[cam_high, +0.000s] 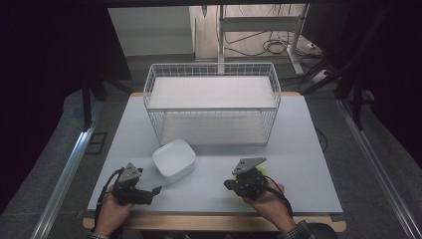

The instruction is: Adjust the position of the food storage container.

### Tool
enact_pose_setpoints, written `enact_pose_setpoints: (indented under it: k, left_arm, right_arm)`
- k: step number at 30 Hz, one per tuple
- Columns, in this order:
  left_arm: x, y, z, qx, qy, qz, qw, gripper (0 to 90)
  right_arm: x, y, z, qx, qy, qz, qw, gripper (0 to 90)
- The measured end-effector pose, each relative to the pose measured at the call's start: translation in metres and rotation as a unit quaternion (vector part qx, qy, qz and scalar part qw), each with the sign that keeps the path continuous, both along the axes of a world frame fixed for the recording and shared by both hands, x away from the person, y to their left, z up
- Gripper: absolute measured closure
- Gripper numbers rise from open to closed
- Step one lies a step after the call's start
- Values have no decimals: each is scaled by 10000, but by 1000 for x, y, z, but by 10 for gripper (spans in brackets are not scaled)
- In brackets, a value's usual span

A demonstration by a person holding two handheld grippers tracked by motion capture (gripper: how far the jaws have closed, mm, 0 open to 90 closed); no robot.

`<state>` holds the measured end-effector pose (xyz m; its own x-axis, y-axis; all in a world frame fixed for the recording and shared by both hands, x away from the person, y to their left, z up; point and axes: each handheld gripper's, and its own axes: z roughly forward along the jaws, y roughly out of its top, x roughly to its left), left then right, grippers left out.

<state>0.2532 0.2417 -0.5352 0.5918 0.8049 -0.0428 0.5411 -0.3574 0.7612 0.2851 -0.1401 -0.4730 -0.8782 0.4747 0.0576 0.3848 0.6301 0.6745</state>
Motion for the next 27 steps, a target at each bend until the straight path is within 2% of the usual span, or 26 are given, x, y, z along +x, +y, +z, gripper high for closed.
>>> enact_pose_setpoints:
  k: [4,12,14,19,21,22,27]
  left_arm:
    - [0,0,0,-1,0,10,10000,19]
    - [0,0,0,32,3,22,10000,20]
    - [0,0,0,23,7,26,10000,20]
    - [0,0,0,27,5,25,10000,20]
    - [0,0,0,23,4,28,10000,20]
    - [0,1,0,20,-2,28,10000,20]
    - [-1,1,1,-39,-28,-20,10000,19]
  right_arm:
    - [6,0,-4,-118,-37,-43,9999,891]
    - [13,-24,-3,-97,-82,-424,9990,891]
    - [18,-39,-2,-77,-90,-673,9977,891]
    - [23,-61,-2,-41,-79,-973,9952,891]
    - [23,-64,-1,-27,-65,-1016,9948,891]
    - [23,-75,-2,-29,-65,-1142,9934,890]
    - [24,-94,-3,-86,-50,-1421,9898,889]
